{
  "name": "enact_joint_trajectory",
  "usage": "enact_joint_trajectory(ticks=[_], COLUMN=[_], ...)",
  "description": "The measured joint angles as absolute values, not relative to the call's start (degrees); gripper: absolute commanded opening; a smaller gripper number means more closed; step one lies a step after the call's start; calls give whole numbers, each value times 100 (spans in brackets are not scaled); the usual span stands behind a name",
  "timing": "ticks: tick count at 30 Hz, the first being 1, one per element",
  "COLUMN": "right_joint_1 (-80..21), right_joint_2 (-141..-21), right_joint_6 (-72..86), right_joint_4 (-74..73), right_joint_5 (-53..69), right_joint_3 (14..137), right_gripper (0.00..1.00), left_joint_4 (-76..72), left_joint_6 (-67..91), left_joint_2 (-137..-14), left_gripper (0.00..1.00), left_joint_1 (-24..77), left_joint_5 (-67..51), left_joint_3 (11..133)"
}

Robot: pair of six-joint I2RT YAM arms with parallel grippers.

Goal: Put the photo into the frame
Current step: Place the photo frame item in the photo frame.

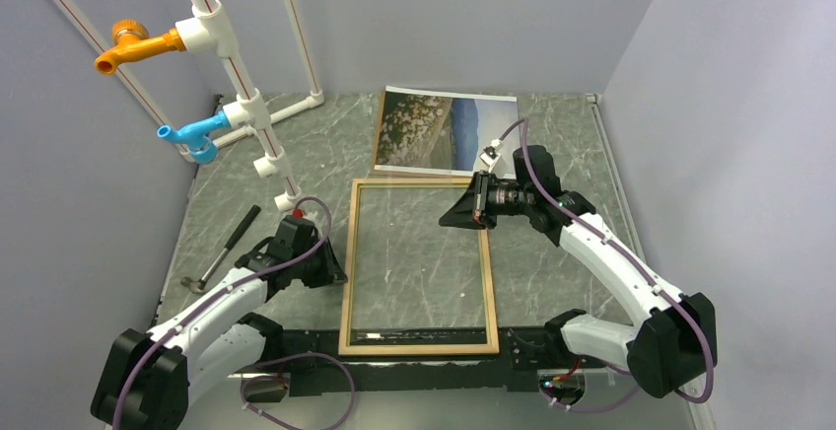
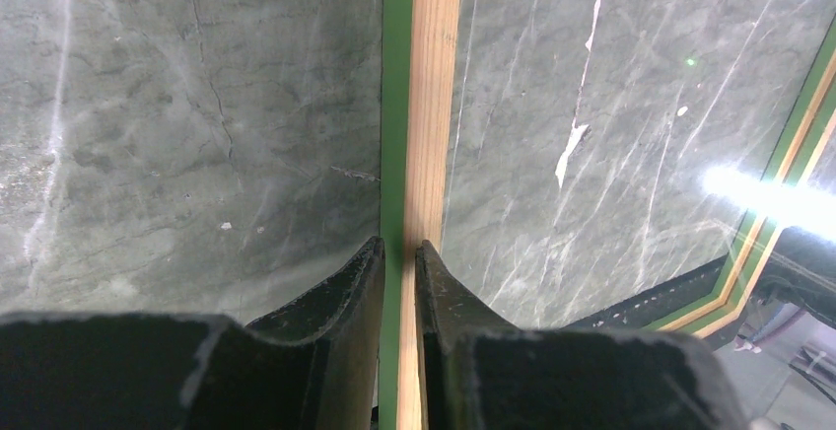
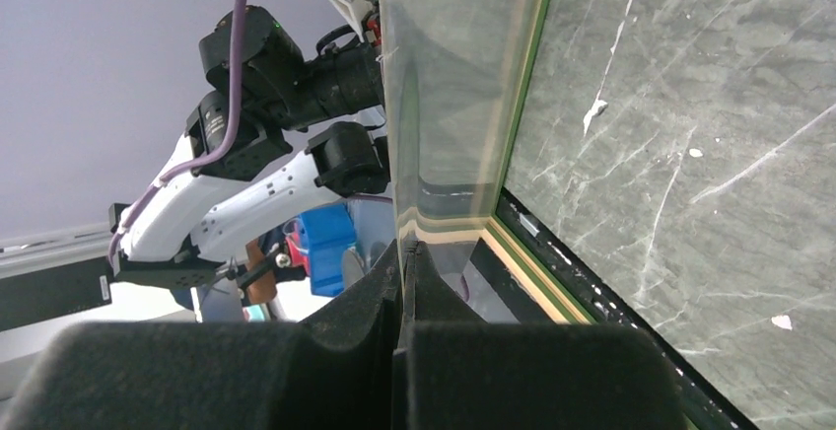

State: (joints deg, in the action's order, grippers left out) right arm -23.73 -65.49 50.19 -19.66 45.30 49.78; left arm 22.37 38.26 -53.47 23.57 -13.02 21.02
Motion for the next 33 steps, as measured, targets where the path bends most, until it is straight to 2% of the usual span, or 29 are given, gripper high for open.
enact_joint_trajectory(ticks=[33], right_joint_1=[-2534], right_joint_2=[-6287], right_joint_6=[5448], right_joint_4=[-1640], right_joint_5=[4534], right_joint_3=[4788], right_gripper=[0], left_joint_4=[2233], left_joint_6=[3826], left_joint_2=[-5347], left_gripper=[22], left_joint_1=[2359], left_joint_5=[-1304], left_joint_3=[2102])
